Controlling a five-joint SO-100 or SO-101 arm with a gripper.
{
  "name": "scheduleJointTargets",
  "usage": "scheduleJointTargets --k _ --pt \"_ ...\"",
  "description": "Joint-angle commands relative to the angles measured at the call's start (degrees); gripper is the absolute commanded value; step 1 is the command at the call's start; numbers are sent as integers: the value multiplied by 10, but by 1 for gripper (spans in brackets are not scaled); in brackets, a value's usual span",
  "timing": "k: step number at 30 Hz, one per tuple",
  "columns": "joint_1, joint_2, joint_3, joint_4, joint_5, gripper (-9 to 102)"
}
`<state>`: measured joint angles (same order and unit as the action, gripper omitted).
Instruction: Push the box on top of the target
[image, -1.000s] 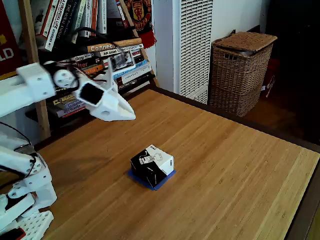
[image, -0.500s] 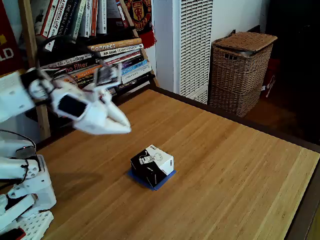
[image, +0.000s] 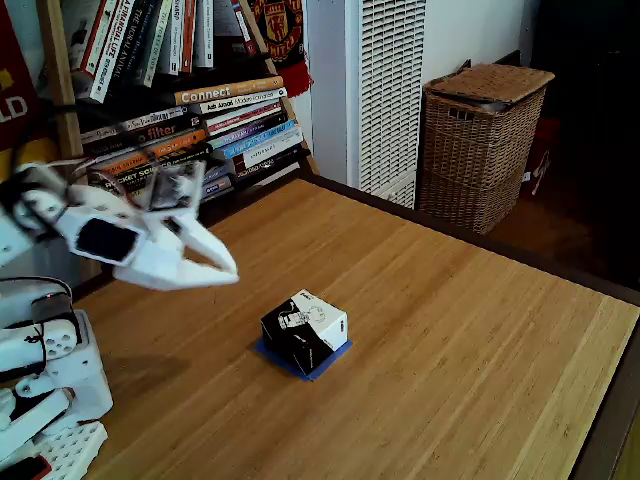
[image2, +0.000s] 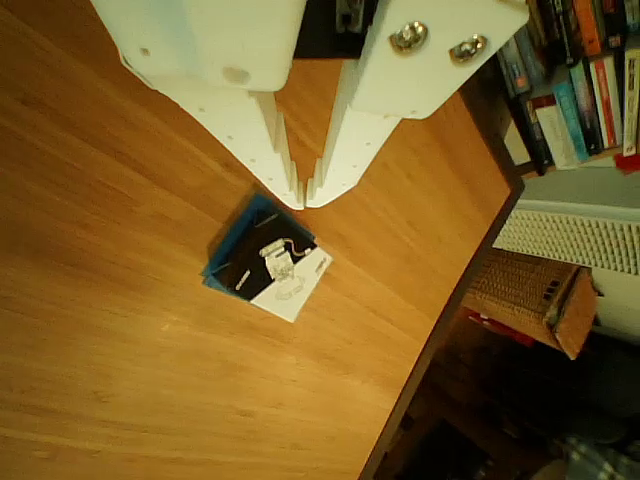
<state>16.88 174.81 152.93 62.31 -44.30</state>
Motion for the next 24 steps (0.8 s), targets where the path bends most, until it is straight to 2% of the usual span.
scheduleJointTargets --k 1,19,24 --pt "-6 20 11 7 6 0" --pt "-1 188 105 61 29 0" --pt "-4 188 107 60 35 0"
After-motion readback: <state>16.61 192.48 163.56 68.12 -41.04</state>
